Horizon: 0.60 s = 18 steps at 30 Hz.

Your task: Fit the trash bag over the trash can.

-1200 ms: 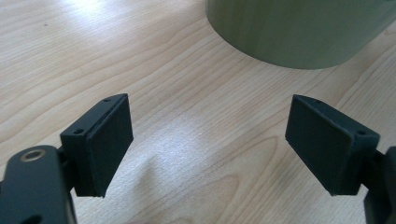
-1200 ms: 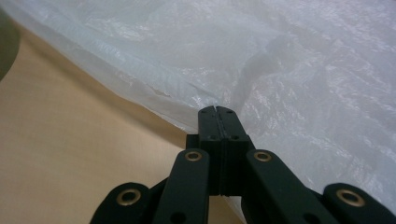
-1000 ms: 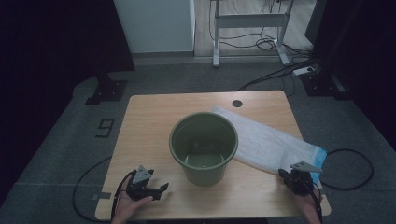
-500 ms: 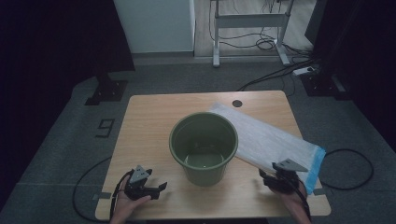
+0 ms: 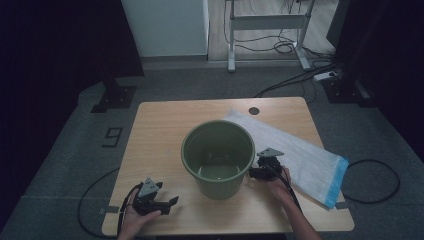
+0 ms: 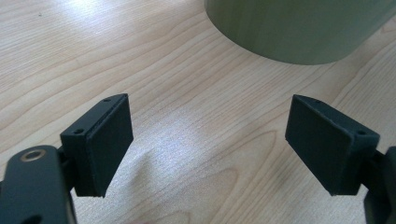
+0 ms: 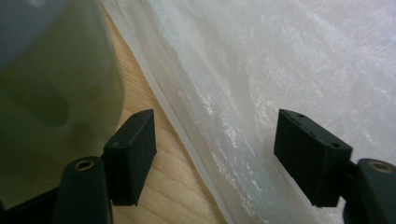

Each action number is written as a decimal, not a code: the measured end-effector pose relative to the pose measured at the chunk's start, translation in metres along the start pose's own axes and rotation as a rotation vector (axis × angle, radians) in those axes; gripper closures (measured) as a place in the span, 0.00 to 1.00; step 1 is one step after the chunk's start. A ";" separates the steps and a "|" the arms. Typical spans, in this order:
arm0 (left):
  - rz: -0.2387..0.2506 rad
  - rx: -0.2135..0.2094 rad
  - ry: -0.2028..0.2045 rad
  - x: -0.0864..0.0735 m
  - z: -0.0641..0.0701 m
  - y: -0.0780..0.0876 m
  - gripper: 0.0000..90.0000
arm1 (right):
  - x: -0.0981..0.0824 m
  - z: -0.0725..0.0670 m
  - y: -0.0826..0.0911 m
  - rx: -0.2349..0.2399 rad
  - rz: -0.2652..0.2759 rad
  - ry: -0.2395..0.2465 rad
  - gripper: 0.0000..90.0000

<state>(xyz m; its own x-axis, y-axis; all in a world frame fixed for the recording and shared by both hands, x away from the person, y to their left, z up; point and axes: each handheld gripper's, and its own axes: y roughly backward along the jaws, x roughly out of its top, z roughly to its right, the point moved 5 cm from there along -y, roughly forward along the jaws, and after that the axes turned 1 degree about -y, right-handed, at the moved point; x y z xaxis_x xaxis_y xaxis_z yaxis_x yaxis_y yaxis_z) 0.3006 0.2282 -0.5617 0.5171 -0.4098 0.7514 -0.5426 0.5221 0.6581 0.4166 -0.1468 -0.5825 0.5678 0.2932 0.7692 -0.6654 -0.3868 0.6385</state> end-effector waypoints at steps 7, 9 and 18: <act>-0.001 0.004 0.008 -0.001 -0.002 0.000 0.16 | 0.000 0.008 -0.002 -0.046 0.006 -0.019 0.79; -0.002 0.003 0.007 -0.001 -0.002 0.000 0.17 | 0.000 0.012 -0.001 -0.064 -0.007 -0.025 0.96; -0.009 0.013 0.009 -0.002 -0.005 0.000 0.17 | 0.027 0.037 0.042 -0.056 0.215 -0.112 0.99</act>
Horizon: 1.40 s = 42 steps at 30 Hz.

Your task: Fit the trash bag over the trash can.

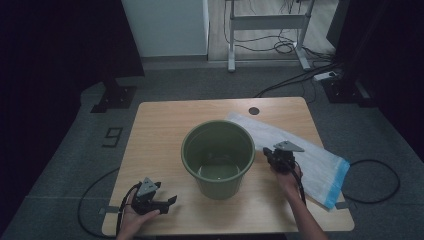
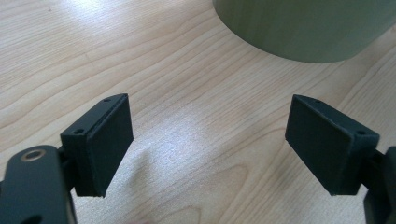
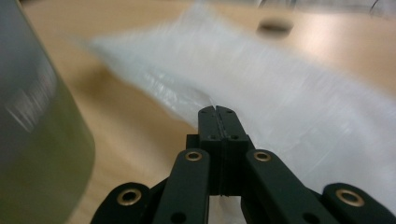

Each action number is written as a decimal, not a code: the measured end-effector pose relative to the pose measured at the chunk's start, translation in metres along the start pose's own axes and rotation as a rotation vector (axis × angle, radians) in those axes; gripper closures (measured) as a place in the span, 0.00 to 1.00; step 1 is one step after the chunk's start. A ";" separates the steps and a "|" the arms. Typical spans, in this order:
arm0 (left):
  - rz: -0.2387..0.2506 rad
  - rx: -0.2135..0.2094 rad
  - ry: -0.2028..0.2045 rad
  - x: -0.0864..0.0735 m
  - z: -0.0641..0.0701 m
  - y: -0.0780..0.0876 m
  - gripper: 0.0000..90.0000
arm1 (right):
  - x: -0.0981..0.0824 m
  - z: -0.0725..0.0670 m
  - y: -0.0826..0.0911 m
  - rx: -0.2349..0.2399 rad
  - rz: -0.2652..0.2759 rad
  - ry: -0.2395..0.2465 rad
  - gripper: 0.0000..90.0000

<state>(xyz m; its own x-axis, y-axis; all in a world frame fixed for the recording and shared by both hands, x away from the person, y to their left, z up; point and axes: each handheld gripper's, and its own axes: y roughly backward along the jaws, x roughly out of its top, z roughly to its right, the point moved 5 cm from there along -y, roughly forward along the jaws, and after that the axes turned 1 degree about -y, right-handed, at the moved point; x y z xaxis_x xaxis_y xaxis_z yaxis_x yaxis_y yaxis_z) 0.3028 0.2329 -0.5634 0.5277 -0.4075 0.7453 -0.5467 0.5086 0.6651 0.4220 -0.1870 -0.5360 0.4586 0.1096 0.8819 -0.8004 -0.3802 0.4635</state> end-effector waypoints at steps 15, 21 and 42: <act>-0.007 0.002 -0.002 0.000 0.001 -0.001 0.17 | 0.098 0.006 0.096 0.051 0.316 -0.042 0.99; -0.005 0.003 0.001 0.000 0.001 -0.001 0.17 | 0.123 0.002 0.124 0.060 0.395 -0.028 0.99; -0.008 0.003 0.008 -0.001 0.000 -0.002 0.16 | 0.171 -0.017 0.191 0.103 0.555 0.047 0.99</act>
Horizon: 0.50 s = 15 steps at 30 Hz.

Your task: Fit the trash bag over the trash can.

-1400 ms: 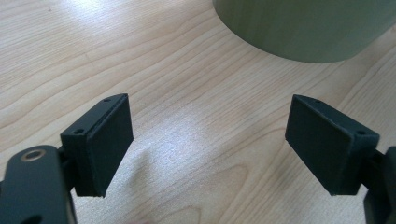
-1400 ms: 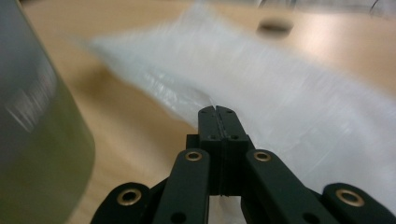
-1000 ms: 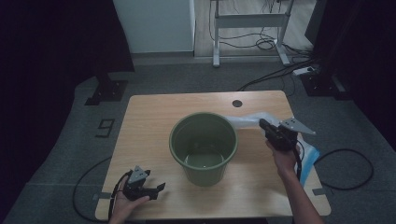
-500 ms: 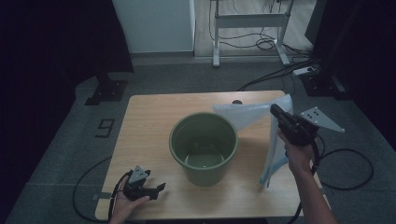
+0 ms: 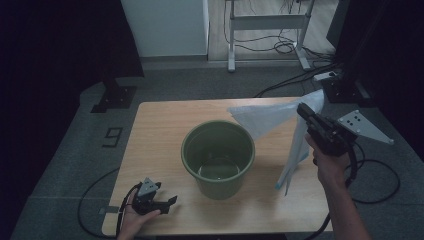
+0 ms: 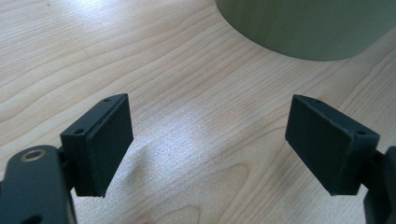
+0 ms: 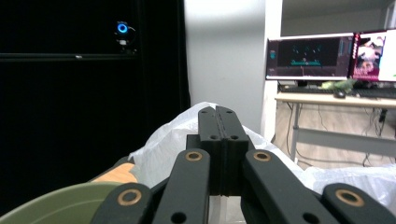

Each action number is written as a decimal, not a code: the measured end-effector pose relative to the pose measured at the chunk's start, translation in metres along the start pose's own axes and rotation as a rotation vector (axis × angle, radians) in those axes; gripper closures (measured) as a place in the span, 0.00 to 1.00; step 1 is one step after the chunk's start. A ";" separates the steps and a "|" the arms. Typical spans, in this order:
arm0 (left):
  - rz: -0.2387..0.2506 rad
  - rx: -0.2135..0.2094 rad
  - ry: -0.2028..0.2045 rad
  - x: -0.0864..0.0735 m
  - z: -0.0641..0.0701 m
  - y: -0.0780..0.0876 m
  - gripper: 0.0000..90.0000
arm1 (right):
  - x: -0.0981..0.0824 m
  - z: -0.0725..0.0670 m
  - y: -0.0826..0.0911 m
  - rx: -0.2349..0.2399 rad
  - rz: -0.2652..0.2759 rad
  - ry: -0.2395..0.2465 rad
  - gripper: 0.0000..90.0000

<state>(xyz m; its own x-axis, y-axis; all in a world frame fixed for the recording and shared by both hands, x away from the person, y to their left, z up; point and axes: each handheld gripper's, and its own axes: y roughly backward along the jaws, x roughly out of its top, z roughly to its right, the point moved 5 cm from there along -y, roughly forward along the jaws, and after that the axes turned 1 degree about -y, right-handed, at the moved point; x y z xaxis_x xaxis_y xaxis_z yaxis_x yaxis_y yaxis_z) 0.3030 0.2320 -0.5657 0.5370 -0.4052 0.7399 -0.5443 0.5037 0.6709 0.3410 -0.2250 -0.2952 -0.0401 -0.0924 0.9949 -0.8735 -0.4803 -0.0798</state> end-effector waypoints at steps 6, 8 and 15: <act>0.002 0.001 0.003 0.000 -0.001 0.000 0.17 | 0.020 -0.011 0.003 0.018 0.034 0.031 0.99; 0.003 0.002 0.006 0.000 -0.001 0.000 0.17 | 0.027 -0.014 0.003 0.026 0.044 0.039 0.99; 0.007 0.002 0.008 0.000 -0.002 0.001 0.17 | 0.043 -0.025 0.002 0.051 0.072 0.050 0.99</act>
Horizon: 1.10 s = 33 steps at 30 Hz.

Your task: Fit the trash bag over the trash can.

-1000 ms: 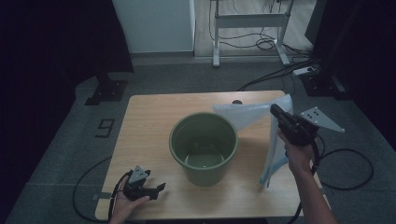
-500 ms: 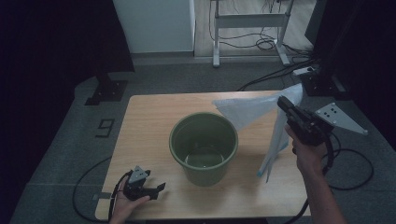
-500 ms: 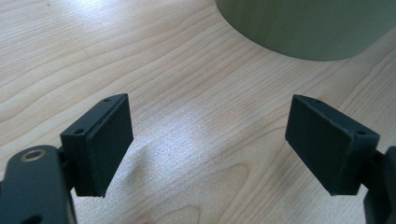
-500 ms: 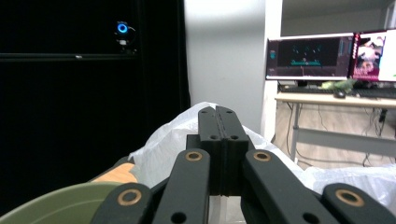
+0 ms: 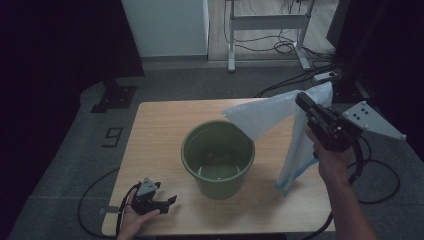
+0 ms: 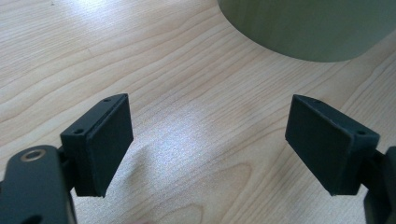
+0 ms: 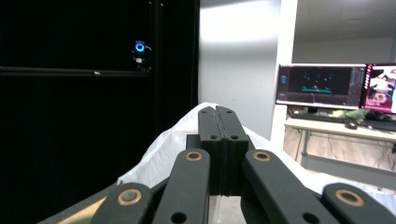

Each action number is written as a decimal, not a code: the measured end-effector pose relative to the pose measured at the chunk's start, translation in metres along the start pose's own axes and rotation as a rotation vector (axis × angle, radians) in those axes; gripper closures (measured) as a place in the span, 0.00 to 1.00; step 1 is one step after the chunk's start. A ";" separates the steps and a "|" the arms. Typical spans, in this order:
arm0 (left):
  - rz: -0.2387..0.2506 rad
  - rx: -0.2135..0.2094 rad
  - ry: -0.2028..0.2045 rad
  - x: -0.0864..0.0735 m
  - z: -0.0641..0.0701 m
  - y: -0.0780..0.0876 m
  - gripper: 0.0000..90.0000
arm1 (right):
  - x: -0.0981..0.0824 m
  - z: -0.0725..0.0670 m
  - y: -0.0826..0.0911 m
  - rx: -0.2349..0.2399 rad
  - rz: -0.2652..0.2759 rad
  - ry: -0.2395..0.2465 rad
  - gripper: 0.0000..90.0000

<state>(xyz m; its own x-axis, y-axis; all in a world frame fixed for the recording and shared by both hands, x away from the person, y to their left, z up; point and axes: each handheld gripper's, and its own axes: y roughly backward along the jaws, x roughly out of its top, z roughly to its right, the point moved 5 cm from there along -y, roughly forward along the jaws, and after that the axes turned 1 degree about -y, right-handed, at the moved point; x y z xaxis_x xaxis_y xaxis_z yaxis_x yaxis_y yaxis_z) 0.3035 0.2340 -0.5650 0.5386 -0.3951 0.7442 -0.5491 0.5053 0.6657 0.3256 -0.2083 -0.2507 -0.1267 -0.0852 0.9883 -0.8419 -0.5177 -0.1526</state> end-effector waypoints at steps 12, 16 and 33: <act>0.000 -0.002 0.002 0.000 0.000 0.000 0.17 | 0.008 -0.029 -0.002 0.065 0.014 0.035 0.99; -0.001 -0.001 0.001 0.000 0.000 0.000 0.17 | -0.006 -0.030 -0.005 0.069 -0.011 0.026 0.99; -0.003 0.003 -0.001 0.000 -0.001 0.002 0.16 | -0.099 -0.054 -0.021 0.131 -0.165 0.018 0.99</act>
<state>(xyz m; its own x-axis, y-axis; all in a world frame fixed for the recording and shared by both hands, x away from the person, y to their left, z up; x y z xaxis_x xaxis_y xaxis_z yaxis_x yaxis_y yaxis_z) 0.3030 0.2354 -0.5643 0.5393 -0.3973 0.7425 -0.5498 0.5017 0.6678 0.3280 -0.1433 -0.3446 -0.0030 0.0240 0.9997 -0.7766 -0.6299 0.0128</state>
